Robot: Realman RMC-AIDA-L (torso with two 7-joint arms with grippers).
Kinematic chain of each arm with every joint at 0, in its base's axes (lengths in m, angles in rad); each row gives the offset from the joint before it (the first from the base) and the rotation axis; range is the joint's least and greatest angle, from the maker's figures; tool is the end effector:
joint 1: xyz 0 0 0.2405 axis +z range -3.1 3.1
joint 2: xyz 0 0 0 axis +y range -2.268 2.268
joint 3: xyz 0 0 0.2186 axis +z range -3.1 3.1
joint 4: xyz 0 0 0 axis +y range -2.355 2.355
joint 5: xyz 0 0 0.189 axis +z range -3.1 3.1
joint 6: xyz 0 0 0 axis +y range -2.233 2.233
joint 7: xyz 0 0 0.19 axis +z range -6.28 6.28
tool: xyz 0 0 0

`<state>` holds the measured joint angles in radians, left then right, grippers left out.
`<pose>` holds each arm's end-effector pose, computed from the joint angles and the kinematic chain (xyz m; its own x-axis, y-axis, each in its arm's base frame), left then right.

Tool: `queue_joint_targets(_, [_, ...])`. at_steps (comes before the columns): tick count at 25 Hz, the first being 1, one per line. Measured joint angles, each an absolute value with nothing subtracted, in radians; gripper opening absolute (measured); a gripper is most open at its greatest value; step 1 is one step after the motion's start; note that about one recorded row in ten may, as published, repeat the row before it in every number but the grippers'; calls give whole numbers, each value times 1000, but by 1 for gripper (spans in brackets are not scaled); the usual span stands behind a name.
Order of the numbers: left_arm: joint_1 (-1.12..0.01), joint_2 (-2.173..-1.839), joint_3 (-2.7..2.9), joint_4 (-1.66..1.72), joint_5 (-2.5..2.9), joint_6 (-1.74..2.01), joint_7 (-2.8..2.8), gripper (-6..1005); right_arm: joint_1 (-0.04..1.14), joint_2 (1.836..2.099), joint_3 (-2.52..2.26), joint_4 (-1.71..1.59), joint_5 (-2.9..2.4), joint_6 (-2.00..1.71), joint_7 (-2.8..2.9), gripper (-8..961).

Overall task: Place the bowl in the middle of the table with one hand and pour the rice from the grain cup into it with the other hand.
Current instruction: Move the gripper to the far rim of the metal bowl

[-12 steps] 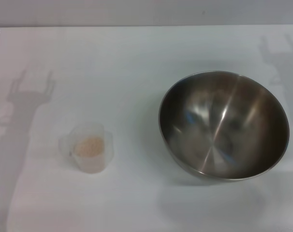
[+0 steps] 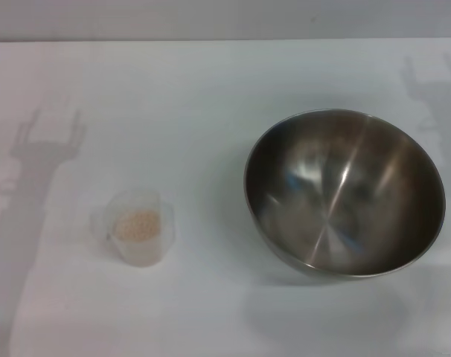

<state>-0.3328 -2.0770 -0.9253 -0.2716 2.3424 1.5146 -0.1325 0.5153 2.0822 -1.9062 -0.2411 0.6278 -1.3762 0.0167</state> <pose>-0.2363 0.3212 0.0582 0.5819 -0.3870 0.7152 0.7310 -0.1364 -0.6686 0.2098 0.3777 0.0765 0.6634 0.4272 -0.6143 -0.6571 -0.0601 -0.7514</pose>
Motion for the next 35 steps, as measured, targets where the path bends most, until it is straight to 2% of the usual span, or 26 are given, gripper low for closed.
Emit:
queue_joint_targets(5, [-331,-2077,-927,-271,2342,1516,-148,689,515,2083,-1912,-274,624,-1359,-54,713])
queue_joint_targets(10, [-326,-2075,-929,-271,2342,1519,-155,689,486,2074,-1908,-483,610,-1113,-57,713])
queue_joint_targets(15, [-322,-2073,-930,-265,2342,1532,-155,689,417,2074,-1851,-793,526,-710,-59,713])
queue_joint_targets(18, [-321,-2072,-936,-263,2343,1533,-155,689,350,2078,-1809,-1108,466,-287,-57,714])
queue_joint_targets(19, [-320,-2072,-939,-262,2342,1533,-155,689,350,2078,-1809,-1108,466,-287,-57,714])
queue_joint_targets(23, [-317,-2072,-944,-260,2342,1527,-155,690,321,2078,-1738,-1388,456,191,-70,714])
queue_joint_targets(28, [-316,-2073,-944,-259,2342,1526,-155,690,355,2074,-1605,-1616,456,756,-84,714])
queue_joint_targets(35, [-314,-2074,-943,-259,2342,1524,-155,690,510,2071,-1396,-1658,453,1354,-181,714])
